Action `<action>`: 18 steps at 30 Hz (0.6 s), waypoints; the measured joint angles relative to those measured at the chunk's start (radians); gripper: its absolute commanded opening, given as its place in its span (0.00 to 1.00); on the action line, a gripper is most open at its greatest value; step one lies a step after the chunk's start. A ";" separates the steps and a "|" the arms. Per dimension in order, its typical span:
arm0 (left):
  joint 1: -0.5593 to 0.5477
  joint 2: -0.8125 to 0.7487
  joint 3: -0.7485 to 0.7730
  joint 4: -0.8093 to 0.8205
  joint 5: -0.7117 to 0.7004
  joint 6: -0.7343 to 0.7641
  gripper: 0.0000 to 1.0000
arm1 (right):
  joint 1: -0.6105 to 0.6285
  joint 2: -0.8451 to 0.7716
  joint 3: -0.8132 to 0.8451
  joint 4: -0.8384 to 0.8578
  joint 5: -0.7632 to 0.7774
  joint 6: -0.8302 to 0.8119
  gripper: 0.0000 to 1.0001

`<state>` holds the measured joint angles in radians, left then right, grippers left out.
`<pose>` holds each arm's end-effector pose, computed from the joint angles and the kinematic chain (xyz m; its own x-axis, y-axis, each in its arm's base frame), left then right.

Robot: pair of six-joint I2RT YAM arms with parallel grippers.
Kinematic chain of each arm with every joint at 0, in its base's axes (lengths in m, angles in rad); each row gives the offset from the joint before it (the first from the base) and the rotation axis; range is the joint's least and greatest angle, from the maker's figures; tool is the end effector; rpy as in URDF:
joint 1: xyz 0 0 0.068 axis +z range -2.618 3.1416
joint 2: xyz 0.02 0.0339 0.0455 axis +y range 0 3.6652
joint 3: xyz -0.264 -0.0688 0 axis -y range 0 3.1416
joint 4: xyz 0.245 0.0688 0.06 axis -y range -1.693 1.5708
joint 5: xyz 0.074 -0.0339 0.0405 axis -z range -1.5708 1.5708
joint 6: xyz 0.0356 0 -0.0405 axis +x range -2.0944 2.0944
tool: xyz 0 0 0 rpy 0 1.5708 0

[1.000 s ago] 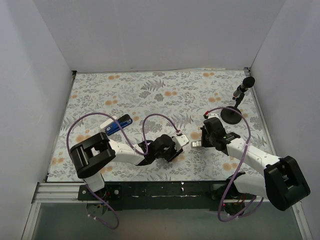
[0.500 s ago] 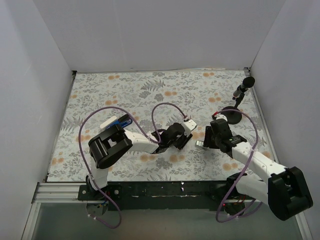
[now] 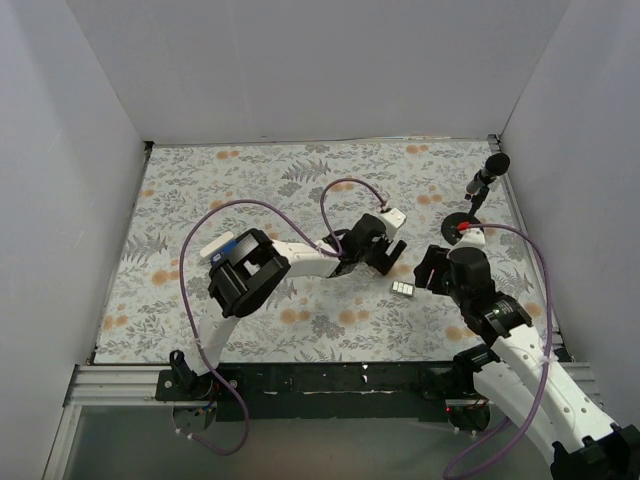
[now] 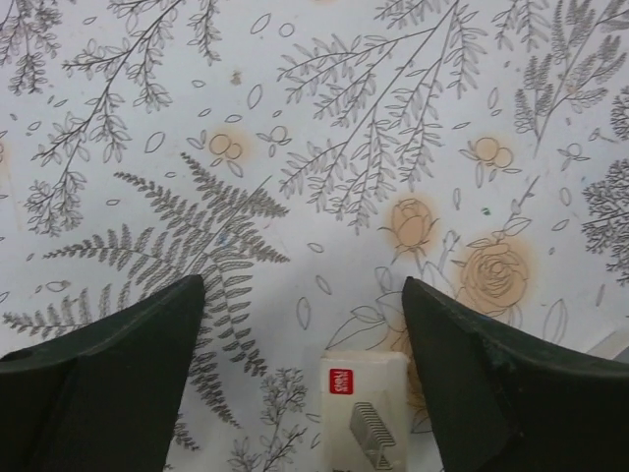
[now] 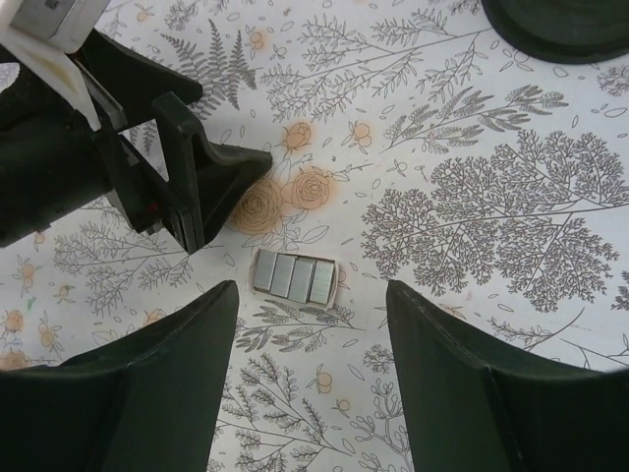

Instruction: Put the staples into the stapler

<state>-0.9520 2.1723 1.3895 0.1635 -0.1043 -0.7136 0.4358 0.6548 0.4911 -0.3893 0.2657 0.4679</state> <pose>0.2782 -0.3844 0.1374 -0.7527 -0.0653 -0.6552 0.3549 0.7979 -0.4873 0.1438 0.0567 0.2366 -0.5173 0.2392 -0.8217 0.0320 0.9649 0.2607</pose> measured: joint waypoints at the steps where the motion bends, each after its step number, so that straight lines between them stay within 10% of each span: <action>1: 0.006 0.000 0.003 -0.010 0.000 0.000 0.92 | 0.000 -0.019 0.004 -0.014 0.003 0.000 0.72; 18: 0.319 -0.632 -0.192 -0.375 -0.122 0.150 0.98 | 0.000 -0.150 0.070 -0.040 -0.086 -0.121 0.76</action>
<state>-0.6327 1.5402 1.1980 -0.2115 -0.2260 -0.5632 0.4358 0.5049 0.5613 -0.4297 0.1795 0.3473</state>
